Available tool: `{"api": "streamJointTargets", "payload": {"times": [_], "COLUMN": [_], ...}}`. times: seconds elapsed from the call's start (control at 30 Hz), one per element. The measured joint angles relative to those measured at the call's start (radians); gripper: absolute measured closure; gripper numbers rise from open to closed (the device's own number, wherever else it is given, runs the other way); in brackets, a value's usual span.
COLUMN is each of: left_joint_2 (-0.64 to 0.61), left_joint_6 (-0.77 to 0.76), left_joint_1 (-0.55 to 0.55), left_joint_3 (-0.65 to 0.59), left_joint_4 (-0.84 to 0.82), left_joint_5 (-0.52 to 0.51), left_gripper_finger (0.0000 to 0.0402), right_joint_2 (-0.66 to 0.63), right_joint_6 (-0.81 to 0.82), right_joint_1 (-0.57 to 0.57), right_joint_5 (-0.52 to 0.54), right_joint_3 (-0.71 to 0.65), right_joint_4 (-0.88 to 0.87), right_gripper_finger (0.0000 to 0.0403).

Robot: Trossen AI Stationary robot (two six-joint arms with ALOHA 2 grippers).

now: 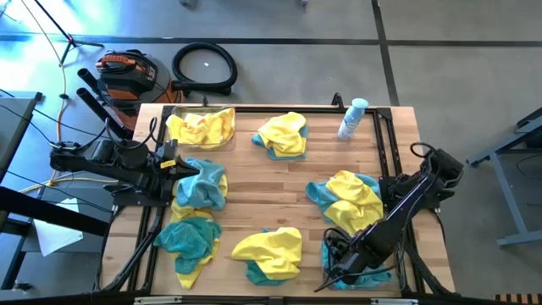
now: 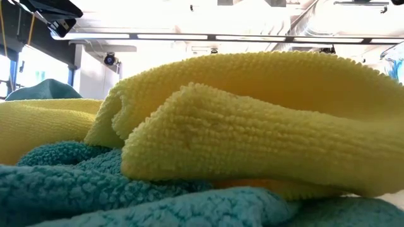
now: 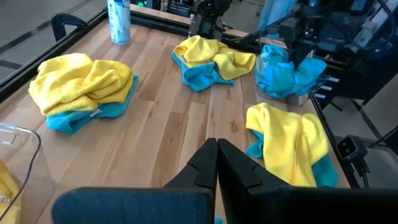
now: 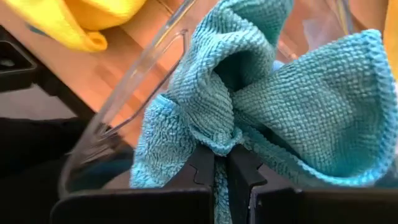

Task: Sort microfiber towel by color & place in baskets
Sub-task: Put the blue towel into the bottom transparent bin, then put the yellow towel into the top transparent bin

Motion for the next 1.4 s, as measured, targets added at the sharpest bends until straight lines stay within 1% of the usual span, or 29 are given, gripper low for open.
{"api": "streamJointTargets", "payload": {"times": [0.13, 0.33, 0.57, 0.87, 1.0, 1.13, 1.27, 1.4], "left_joint_2": [0.0, 0.0, 0.0, 0.0, 0.0, 0.0, 0.0, 0.0], "left_joint_6": [0.035, 0.053, 0.054, 0.054, 0.054, 0.054, 0.054, 0.054], "left_joint_1": [0.0, 0.0, 0.001, 0.001, 0.001, 0.001, 0.001, 0.001], "left_joint_3": [0.0, 0.0, 0.0, 0.0, 0.0, 0.0, 0.0, 0.0], "left_joint_4": [0.0, 0.0, 0.0, 0.0, 0.0, 0.0, 0.0, 0.001], "left_joint_5": [0.0, 0.0, 0.0, 0.0, 0.0, 0.0, 0.0, 0.0], "left_gripper_finger": [0.0401, 0.0401, 0.0401, 0.0401, 0.0401, 0.0401, 0.0401, 0.0402], "right_joint_2": [0.052, 0.106, 0.111, 0.111, 0.111, 0.111, 0.111, 0.111], "right_joint_6": [-0.033, -0.007, -0.006, 0.004, 0.002, 0.004, 0.005, 0.005], "right_joint_1": [0.001, 0.001, 0.002, 0.002, 0.002, 0.001, 0.001, 0.002], "right_joint_5": [0.0, -0.003, 0.024, 0.025, 0.017, -0.007, -0.007, 0.03], "right_joint_3": [0.0, 0.0, 0.0, 0.02, 0.038, 0.075, 0.136, 0.217], "right_joint_4": [0.006, 0.026, 0.027, 0.013, 0.005, -0.039, -0.118, -0.235], "right_gripper_finger": [0.0394, 0.0372, 0.0338, 0.0287, 0.0284, 0.0284, 0.0284, 0.0284]}}
